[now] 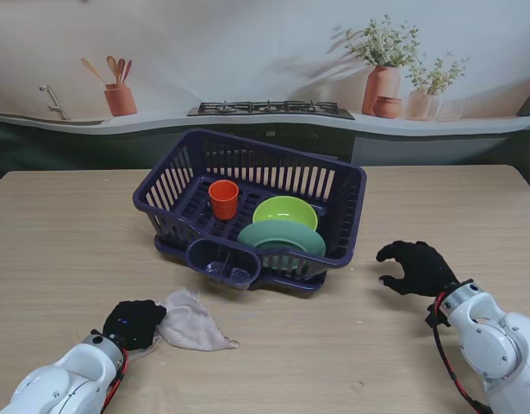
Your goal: Clear dishes and wipe the table
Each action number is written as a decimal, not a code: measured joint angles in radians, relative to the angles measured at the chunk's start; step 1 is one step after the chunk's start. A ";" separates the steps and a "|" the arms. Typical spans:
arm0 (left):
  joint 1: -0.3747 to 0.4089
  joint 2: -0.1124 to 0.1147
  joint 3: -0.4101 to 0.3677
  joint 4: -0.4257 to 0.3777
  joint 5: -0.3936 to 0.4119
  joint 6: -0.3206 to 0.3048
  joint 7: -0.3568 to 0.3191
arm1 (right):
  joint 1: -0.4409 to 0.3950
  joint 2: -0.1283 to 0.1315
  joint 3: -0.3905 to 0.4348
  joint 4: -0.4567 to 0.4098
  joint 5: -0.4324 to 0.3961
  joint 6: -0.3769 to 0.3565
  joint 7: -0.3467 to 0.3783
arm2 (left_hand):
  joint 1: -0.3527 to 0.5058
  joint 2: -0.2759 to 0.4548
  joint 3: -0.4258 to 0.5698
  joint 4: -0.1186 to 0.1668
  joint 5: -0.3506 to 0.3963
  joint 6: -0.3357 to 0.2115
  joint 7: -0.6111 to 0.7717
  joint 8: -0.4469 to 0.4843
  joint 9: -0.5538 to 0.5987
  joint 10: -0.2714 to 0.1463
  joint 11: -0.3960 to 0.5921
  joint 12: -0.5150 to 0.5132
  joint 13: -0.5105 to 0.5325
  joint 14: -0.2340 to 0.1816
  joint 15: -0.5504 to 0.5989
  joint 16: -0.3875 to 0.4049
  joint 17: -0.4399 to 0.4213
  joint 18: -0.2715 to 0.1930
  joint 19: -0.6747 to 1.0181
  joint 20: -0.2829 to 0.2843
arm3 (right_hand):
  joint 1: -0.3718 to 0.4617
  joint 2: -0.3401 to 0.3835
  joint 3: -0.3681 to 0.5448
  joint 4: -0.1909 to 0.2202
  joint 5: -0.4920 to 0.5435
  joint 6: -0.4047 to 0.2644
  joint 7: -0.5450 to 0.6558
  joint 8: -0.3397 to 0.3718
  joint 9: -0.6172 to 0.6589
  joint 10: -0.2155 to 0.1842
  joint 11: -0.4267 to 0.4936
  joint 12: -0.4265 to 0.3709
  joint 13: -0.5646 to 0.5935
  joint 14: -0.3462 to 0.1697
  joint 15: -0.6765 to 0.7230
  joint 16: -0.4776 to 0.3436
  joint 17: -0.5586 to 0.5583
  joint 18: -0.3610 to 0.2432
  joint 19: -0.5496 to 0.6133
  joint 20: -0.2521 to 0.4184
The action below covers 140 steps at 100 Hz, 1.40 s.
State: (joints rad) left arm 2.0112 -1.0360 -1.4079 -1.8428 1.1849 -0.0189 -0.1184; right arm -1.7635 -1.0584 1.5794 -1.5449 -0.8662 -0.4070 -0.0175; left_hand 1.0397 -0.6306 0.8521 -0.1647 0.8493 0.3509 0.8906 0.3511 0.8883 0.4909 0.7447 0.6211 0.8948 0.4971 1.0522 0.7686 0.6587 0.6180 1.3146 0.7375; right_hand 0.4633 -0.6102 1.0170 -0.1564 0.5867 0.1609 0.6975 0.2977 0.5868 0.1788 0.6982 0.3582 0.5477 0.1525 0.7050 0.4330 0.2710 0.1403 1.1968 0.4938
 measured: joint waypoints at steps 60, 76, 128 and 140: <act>-0.316 0.045 0.386 -0.022 -0.299 0.192 -0.338 | 0.000 0.000 0.007 0.002 -0.002 -0.008 -0.001 | 0.001 -0.013 0.015 0.000 0.000 0.046 0.041 0.030 0.022 0.000 0.037 0.028 0.012 0.001 -0.001 -0.002 0.011 0.001 0.000 -0.009 | 0.000 0.000 0.000 0.000 0.000 0.000 0.000 0.000 0.000 0.000 0.000 0.000 0.000 0.000 0.000 0.000 0.000 0.000 0.000 0.000; -0.334 0.039 0.395 -0.006 -0.310 0.190 -0.331 | 0.000 0.000 0.010 0.002 -0.001 -0.010 -0.001 | 0.001 -0.017 0.013 -0.003 0.000 0.032 0.054 0.032 0.026 0.000 0.047 0.036 0.012 0.001 -0.003 -0.002 0.011 0.001 -0.002 -0.020 | 0.000 0.000 0.000 0.000 0.000 0.000 0.000 0.000 0.000 0.000 0.000 0.000 0.000 0.000 0.000 0.000 0.000 0.000 0.000 0.000; -0.023 -0.009 0.013 -0.028 -0.061 0.010 -0.042 | -0.003 -0.001 0.016 -0.003 0.038 -0.010 0.013 | 0.001 -0.017 0.013 -0.003 0.000 -0.005 0.027 0.006 0.005 0.000 0.003 0.029 0.006 0.001 -0.013 -0.002 0.008 0.001 -0.005 -0.032 | -0.012 0.004 -0.022 0.000 0.000 0.000 -0.001 0.000 0.000 0.000 -0.005 0.000 0.000 0.000 -0.044 -0.025 0.000 0.029 -0.050 -0.015; 0.028 -0.012 -0.045 -0.025 -0.050 -0.026 0.025 | -0.004 -0.001 0.014 -0.007 0.059 -0.003 0.019 | 0.001 -0.017 0.013 -0.003 0.000 -0.008 0.026 0.006 0.006 0.000 0.003 0.027 0.006 0.001 -0.014 -0.002 0.008 0.001 -0.005 -0.032 | -0.050 0.030 -0.027 0.000 0.000 0.000 -0.001 0.000 0.000 0.000 -0.015 0.000 0.000 0.000 -0.045 -0.025 0.000 0.038 -0.050 -0.022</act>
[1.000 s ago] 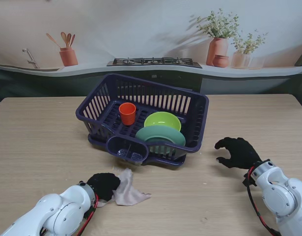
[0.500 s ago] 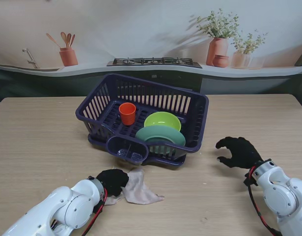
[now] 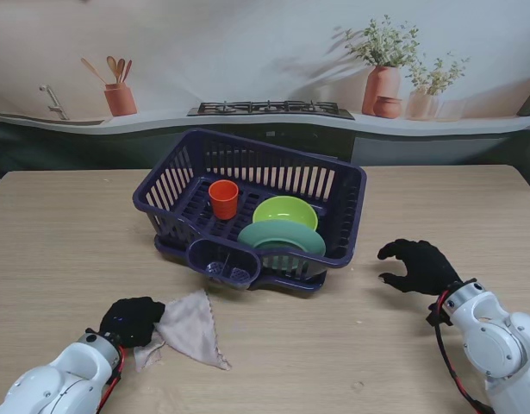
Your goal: Clear dishes and wipe the table
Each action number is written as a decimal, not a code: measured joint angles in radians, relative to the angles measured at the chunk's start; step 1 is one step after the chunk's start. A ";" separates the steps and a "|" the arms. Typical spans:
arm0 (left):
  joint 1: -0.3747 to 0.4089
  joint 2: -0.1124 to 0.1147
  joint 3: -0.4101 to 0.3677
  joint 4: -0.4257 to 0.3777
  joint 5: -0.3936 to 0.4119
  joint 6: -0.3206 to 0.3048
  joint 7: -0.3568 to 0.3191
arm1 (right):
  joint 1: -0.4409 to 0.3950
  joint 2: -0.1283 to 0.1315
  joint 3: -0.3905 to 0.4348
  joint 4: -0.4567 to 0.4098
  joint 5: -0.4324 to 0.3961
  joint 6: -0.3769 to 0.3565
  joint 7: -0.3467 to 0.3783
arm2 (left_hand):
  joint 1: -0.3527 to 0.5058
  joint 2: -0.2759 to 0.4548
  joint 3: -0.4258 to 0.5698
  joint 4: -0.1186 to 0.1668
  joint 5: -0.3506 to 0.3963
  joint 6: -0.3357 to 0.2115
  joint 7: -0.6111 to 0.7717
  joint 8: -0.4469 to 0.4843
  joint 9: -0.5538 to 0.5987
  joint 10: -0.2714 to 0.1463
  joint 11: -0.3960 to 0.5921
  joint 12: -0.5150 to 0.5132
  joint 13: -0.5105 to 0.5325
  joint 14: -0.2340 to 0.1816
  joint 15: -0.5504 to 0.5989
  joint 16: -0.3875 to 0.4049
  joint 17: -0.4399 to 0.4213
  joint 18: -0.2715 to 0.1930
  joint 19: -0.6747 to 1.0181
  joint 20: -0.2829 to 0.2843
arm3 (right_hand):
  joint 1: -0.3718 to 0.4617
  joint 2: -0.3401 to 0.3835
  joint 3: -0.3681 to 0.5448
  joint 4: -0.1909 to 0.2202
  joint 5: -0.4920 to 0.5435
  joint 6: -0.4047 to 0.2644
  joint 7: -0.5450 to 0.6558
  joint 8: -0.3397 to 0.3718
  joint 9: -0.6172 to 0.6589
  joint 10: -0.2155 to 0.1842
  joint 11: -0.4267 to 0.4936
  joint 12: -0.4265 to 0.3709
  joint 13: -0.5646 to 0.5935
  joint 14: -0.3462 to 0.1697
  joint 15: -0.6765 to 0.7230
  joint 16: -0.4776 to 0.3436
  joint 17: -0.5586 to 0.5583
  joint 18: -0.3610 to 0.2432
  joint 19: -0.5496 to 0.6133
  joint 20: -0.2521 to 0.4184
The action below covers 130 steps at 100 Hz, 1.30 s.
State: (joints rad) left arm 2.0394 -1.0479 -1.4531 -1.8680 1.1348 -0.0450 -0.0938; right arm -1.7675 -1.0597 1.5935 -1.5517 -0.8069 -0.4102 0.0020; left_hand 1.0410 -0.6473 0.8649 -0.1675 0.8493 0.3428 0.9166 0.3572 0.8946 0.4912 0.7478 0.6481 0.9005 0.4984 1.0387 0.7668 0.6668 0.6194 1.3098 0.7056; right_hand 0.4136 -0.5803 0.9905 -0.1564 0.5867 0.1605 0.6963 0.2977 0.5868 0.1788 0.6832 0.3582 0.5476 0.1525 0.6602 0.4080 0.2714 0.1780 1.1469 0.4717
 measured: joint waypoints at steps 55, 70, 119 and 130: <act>-0.074 0.027 0.115 -0.017 -0.081 0.058 -0.176 | 0.000 -0.001 -0.005 0.000 -0.003 0.007 -0.002 | 0.013 -0.021 0.014 0.000 0.002 0.046 0.027 0.030 0.021 0.000 -0.007 -0.001 0.020 0.000 -0.008 -0.002 0.019 0.001 -0.013 0.000 | -0.003 0.016 -0.010 0.000 0.000 0.000 -0.008 0.000 0.000 0.000 0.000 0.000 0.000 0.000 -0.012 -0.002 0.000 0.000 0.000 0.000; -0.153 0.038 0.205 -0.017 -0.125 0.076 -0.254 | 0.000 -0.002 -0.004 0.000 -0.004 0.007 -0.003 | 0.013 -0.023 0.014 0.000 0.002 0.038 0.025 0.027 0.021 0.000 -0.001 -0.001 0.019 0.000 -0.010 -0.002 0.019 0.001 -0.013 -0.006 | -0.003 0.016 -0.011 0.000 0.000 0.000 -0.008 0.000 0.000 0.000 0.000 0.000 0.000 0.000 -0.012 -0.002 0.000 0.000 0.000 0.000; -0.171 0.019 0.186 0.009 -0.011 0.073 -0.219 | -0.001 -0.002 -0.001 0.000 -0.006 0.007 -0.004 | 0.009 -0.025 0.013 0.000 0.004 0.004 0.021 0.020 0.021 0.000 0.001 -0.001 0.023 -0.003 0.016 0.013 0.016 0.001 -0.011 -0.024 | -0.003 0.016 -0.014 0.000 0.000 0.000 -0.008 0.000 0.000 -0.001 -0.003 0.000 0.000 0.000 -0.012 -0.002 0.000 0.000 0.001 0.000; -0.099 0.011 0.110 0.009 0.005 0.062 -0.118 | -0.001 -0.002 -0.002 0.001 -0.007 0.006 -0.003 | 0.009 -0.025 0.013 0.000 0.004 0.003 0.021 0.019 0.021 0.000 0.004 -0.001 0.023 -0.003 0.024 0.013 0.016 0.001 -0.010 -0.024 | -0.003 0.016 -0.014 0.000 0.000 0.000 -0.008 0.000 0.000 -0.001 -0.004 0.000 0.000 0.000 -0.012 -0.002 0.000 0.000 0.001 0.000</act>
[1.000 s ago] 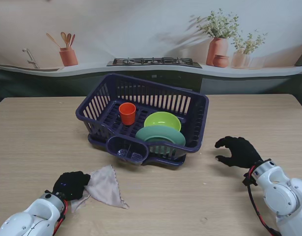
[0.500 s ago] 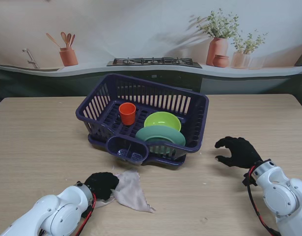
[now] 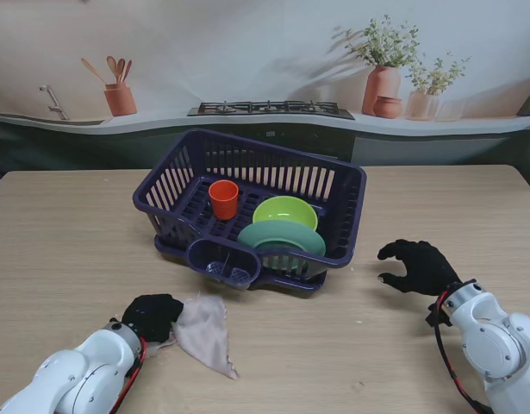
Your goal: Clear dishes and wipe the table
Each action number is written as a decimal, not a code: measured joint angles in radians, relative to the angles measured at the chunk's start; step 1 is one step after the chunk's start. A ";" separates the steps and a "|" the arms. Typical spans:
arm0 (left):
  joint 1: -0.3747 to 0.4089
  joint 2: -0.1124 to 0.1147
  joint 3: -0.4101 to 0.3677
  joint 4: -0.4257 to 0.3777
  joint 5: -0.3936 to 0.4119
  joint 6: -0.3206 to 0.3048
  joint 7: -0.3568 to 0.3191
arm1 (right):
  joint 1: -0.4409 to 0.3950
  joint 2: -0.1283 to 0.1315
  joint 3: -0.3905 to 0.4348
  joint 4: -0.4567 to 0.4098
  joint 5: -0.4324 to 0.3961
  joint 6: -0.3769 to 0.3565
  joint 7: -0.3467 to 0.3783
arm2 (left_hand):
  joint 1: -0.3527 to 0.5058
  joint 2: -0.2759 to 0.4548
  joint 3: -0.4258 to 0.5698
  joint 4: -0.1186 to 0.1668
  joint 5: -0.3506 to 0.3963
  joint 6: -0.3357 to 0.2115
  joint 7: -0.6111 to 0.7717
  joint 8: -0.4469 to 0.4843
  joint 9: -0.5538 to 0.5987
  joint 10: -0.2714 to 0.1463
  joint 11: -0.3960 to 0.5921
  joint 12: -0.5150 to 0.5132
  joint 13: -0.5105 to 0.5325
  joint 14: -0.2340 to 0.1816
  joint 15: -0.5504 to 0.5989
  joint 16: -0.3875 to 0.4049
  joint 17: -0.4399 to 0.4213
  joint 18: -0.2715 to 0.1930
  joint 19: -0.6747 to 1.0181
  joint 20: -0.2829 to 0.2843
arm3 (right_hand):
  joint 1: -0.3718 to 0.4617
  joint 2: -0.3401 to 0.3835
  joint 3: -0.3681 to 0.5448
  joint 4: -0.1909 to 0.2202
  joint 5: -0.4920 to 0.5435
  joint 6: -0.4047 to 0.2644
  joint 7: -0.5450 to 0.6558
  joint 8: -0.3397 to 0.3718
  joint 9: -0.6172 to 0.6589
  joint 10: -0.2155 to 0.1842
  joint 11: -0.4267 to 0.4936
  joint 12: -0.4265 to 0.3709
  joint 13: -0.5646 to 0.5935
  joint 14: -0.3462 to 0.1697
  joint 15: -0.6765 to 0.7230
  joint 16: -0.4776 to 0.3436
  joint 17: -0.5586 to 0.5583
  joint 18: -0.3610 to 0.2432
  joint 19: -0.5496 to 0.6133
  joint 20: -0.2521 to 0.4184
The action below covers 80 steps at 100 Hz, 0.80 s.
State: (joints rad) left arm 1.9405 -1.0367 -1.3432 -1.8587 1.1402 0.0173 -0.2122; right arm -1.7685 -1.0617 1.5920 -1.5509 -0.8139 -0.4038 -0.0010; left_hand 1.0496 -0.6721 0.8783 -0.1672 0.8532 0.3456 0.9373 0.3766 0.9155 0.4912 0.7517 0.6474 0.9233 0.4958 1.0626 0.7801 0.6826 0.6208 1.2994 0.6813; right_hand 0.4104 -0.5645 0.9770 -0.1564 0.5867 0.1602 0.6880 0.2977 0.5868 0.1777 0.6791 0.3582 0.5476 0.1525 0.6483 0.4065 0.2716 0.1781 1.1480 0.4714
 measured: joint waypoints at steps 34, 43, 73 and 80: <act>0.152 -0.012 -0.188 0.043 0.128 -0.065 0.267 | 0.000 0.000 -0.001 0.000 -0.005 0.005 0.002 | 0.000 0.000 0.000 0.000 0.000 -0.010 0.000 0.000 0.000 0.000 0.003 0.000 0.000 0.000 0.001 0.000 0.001 0.000 0.000 0.000 | 0.000 0.000 -0.006 0.000 0.000 0.000 0.000 0.000 0.000 0.000 -0.008 0.000 0.000 0.000 0.000 0.000 0.000 0.000 0.000 0.000; 0.165 -0.012 -0.204 0.062 0.133 -0.065 0.316 | 0.000 0.000 -0.002 0.000 -0.005 0.005 0.002 | 0.000 0.000 0.000 0.000 0.000 -0.011 0.000 0.000 0.000 0.000 0.004 0.000 0.000 0.000 0.001 0.000 0.001 0.000 0.000 0.000 | 0.000 0.000 -0.006 0.000 0.000 0.000 0.000 0.000 0.000 0.000 -0.008 0.000 0.000 0.000 0.000 0.000 0.000 0.000 0.000 0.000; 0.123 -0.003 -0.149 0.064 0.080 -0.039 0.193 | 0.001 0.000 -0.003 0.001 -0.005 0.005 0.000 | 0.003 -0.013 0.034 0.008 -0.006 0.086 0.038 0.037 0.000 0.000 0.012 0.000 0.013 0.000 0.002 0.012 0.003 0.000 0.000 0.000 | 0.000 0.000 -0.006 0.000 0.000 0.000 0.000 0.000 0.000 0.000 -0.008 0.000 0.000 0.000 0.000 0.000 0.001 0.000 0.000 0.000; 0.095 0.001 -0.126 0.053 0.046 -0.038 0.131 | 0.000 0.000 -0.003 0.001 -0.006 0.007 0.000 | 0.003 -0.013 0.033 0.008 -0.009 0.092 0.046 0.043 0.000 0.000 0.014 0.000 0.013 0.000 0.004 0.012 0.004 0.000 0.008 0.000 | 0.000 0.000 -0.006 0.000 0.000 0.000 0.000 0.000 0.000 0.000 -0.008 0.000 0.000 0.000 0.000 0.000 0.001 0.000 0.001 0.000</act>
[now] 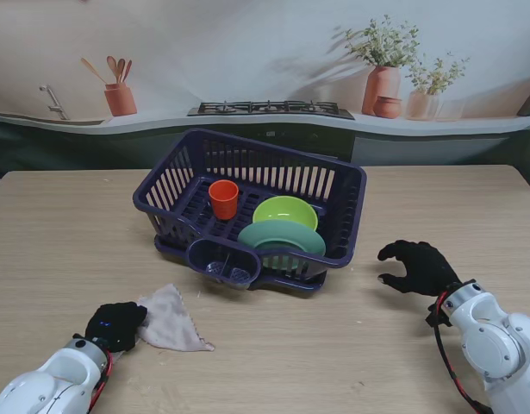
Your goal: Clear dishes and wipe the table
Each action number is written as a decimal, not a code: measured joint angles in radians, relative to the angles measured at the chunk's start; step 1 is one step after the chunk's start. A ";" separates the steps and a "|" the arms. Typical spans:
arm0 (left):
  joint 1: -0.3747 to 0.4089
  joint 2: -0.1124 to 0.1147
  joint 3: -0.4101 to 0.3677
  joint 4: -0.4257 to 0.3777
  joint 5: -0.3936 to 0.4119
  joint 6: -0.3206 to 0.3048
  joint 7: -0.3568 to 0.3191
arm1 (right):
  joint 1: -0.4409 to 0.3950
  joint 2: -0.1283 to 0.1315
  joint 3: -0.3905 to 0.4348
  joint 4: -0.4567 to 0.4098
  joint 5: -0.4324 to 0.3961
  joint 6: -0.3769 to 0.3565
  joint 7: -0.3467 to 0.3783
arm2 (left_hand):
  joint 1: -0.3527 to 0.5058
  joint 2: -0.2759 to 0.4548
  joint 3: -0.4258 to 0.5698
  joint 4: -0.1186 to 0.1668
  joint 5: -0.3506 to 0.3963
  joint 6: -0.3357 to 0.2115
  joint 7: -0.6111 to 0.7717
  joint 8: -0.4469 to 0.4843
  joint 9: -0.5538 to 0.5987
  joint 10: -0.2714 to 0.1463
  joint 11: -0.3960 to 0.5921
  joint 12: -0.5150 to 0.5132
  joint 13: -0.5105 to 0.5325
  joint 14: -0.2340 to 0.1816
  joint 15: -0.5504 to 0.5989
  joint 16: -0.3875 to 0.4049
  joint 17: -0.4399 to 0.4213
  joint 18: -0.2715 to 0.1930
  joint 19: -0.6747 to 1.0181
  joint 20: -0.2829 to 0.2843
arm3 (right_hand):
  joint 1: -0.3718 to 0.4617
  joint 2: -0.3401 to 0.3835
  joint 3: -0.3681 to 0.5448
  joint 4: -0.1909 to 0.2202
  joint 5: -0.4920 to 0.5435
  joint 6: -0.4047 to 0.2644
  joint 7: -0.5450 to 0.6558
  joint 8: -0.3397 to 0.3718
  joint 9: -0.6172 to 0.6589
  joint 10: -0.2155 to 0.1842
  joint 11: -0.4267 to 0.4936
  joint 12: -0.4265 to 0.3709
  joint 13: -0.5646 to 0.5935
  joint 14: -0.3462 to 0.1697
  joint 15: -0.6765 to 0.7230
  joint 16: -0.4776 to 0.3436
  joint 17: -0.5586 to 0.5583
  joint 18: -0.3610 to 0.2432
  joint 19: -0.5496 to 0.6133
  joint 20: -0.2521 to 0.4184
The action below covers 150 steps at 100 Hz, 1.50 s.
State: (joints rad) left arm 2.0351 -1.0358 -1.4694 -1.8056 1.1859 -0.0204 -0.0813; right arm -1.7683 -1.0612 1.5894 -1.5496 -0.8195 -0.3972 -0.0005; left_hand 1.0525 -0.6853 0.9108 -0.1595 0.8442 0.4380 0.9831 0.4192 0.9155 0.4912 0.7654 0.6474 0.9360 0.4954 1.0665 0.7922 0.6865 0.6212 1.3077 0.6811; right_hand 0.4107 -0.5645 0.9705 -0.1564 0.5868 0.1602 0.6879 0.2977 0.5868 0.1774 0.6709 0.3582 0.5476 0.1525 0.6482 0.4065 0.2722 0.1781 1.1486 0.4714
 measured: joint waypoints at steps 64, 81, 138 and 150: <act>-0.179 0.007 0.184 0.001 -0.187 0.090 -0.176 | -0.001 0.000 0.002 0.000 0.001 0.002 0.000 | 0.000 0.004 -0.033 -0.007 -0.047 -0.094 0.054 0.029 -0.035 0.001 0.069 0.013 0.000 -0.017 0.024 0.026 0.005 0.000 0.017 0.000 | 0.000 0.000 0.000 0.000 0.000 0.000 0.000 0.000 0.000 0.000 0.000 0.000 0.000 0.000 0.000 0.000 0.000 0.000 0.001 0.000; -0.090 -0.014 0.082 0.010 -0.125 0.059 -0.049 | -0.001 0.000 0.002 0.000 0.000 0.006 0.001 | 0.000 0.014 -0.033 -0.007 -0.060 -0.145 0.053 0.028 -0.042 0.001 0.054 0.012 -0.004 -0.025 0.024 0.026 0.000 0.000 0.017 0.000 | 0.000 0.000 0.000 0.000 0.000 0.000 0.000 0.000 0.000 0.000 0.000 0.000 0.000 0.000 0.000 0.000 0.000 0.000 0.001 0.000; 0.108 -0.035 -0.156 0.095 0.005 -0.043 0.342 | 0.001 0.000 -0.003 0.003 -0.002 0.007 0.002 | 0.000 0.014 -0.033 -0.007 -0.060 -0.171 0.053 0.027 -0.042 0.001 0.054 0.011 -0.004 -0.026 0.022 0.026 -0.010 0.000 0.017 0.000 | 0.000 0.000 0.000 0.000 0.001 0.000 0.000 0.000 0.000 0.000 0.000 0.000 0.000 0.000 0.000 0.000 0.000 0.000 0.001 0.000; 0.103 -0.031 -0.134 0.092 -0.015 -0.011 0.281 | 0.001 0.000 -0.003 0.003 -0.002 0.007 0.001 | 0.002 0.017 -0.006 0.000 -0.077 -0.140 0.079 0.042 -0.042 0.001 0.054 0.011 -0.004 -0.026 0.022 0.026 -0.010 0.000 0.017 0.000 | 0.000 0.000 0.000 0.000 0.001 0.000 0.000 0.000 0.000 0.000 0.000 0.000 0.000 0.000 0.000 0.000 0.000 0.000 0.001 0.000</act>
State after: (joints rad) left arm 2.1382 -1.0672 -1.6032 -1.7134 1.1705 -0.0312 0.1992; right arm -1.7673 -1.0610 1.5860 -1.5465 -0.8219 -0.3903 0.0009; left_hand 1.0543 -0.6685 0.9043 -0.1595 0.7672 0.2979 1.0621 0.4613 0.8738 0.4918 0.8194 0.6586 0.9323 0.4694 1.0885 0.8178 0.6765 0.6215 1.3250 0.6811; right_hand 0.4108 -0.5645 0.9704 -0.1564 0.5874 0.1602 0.6879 0.2977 0.5868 0.1772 0.6707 0.3581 0.5476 0.1525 0.6481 0.4065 0.2723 0.1781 1.1500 0.4714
